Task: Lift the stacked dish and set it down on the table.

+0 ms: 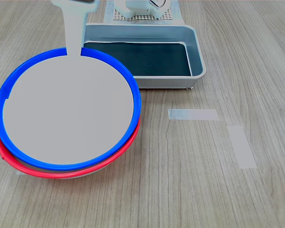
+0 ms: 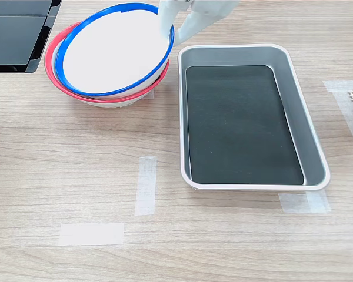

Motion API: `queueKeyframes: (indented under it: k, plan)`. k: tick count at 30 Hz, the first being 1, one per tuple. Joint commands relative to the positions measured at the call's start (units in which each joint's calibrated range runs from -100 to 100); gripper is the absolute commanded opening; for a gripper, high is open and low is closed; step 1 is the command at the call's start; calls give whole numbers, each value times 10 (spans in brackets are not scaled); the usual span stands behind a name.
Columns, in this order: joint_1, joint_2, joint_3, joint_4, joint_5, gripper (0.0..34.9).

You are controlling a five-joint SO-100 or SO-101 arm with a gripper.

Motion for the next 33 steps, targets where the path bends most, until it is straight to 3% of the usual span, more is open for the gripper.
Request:
queueKeyframes:
  k: [1, 14, 33]
  plan:
    - [-3, -15, -40, 3, -7, 1]
    - [-30, -93, -90, 45, -22, 1]
    - [-238, 1, -124, 16, -66, 0]
